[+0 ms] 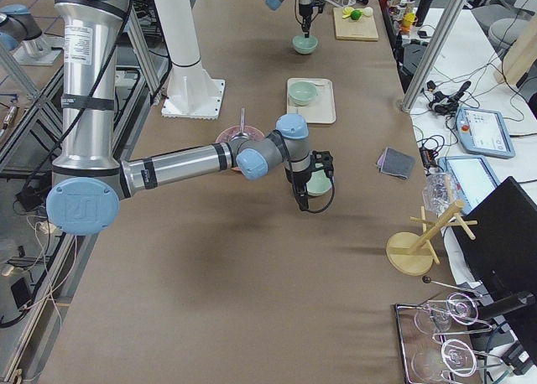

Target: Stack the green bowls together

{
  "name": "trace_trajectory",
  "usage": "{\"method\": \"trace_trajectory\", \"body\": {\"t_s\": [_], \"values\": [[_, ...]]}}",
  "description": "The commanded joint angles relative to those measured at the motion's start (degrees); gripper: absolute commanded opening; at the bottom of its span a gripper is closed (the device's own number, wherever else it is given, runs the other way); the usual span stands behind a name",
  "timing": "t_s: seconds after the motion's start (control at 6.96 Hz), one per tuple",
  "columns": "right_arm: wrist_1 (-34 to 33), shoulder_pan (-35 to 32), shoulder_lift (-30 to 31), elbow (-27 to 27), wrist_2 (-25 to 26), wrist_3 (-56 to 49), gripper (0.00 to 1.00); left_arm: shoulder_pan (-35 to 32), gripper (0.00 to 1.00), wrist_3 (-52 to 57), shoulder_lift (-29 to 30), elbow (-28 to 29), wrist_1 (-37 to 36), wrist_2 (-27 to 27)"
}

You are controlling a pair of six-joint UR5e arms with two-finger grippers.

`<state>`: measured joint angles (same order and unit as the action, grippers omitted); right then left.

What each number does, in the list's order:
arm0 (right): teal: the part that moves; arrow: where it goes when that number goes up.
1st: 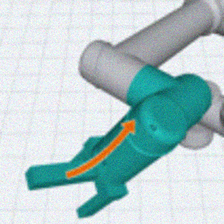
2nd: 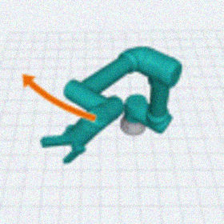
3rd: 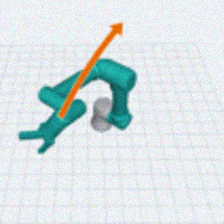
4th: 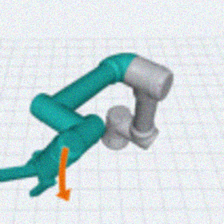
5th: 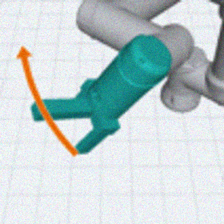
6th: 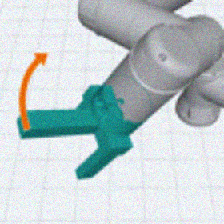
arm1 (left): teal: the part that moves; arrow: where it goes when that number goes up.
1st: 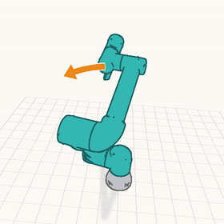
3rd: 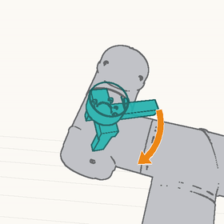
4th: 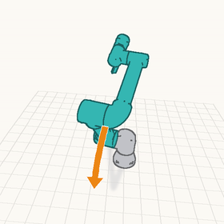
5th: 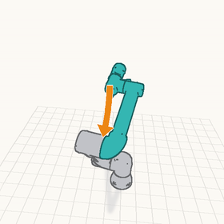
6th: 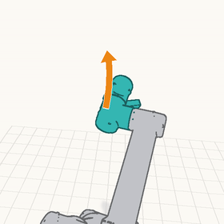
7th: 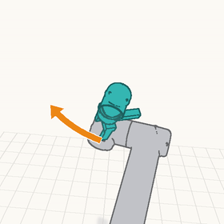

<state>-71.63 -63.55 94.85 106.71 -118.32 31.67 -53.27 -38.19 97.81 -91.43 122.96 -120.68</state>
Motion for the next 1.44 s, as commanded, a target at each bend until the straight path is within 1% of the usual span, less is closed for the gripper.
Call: {"method": "trace_trajectory", "body": {"t_s": [0.0,0.14,0.29,0.43,0.58,0.72,0.86,1.01,1.15,1.29], "values": [[0.00,0.18,0.07,-0.01,0.20,-0.03,1.00,-0.08,0.00,-0.04,0.45,-0.84,0.08,-0.08],[0.09,0.18,0.07,0.08,0.11,-0.29,1.00,0.00,0.00,-0.13,2.45,-2.94,-0.61,-0.77],[0.09,0.26,0.07,0.08,0.11,-0.30,1.00,0.00,0.00,-0.39,6.82,-3.31,-4.88,-2.52],[0.00,0.26,0.07,-0.01,0.11,-0.21,1.00,0.00,0.00,-1.17,11.13,-3.66,-8.58,-3.06],[0.00,0.44,0.07,-0.01,0.11,-0.21,1.00,0.70,0.00,-2.83,14.66,-3.75,-10.71,-3.24],[0.00,0.70,0.07,0.08,0.03,-0.12,1.00,3.93,0.00,-9.38,18.95,-3.23,-11.51,-2.81],[0.09,0.79,0.07,0.08,0.02,-0.12,1.00,7.00,0.00,-14.05,23.61,-3.14,-15.52,-2.11],[0.09,0.79,-0.02,0.08,0.02,-0.12,1.00,9.30,0.00,-16.62,27.92,-2.79,-20.17,1.64],[0.09,0.79,-0.02,0.08,0.02,-0.12,1.00,10.89,0.00,-18.13,31.70,-0.78,-23.09,3.25],[0.09,0.79,-0.02,0.08,0.11,-0.03,1.00,11.69,0.00,-19.88,33.83,1.58,-23.12,3.70]]}}
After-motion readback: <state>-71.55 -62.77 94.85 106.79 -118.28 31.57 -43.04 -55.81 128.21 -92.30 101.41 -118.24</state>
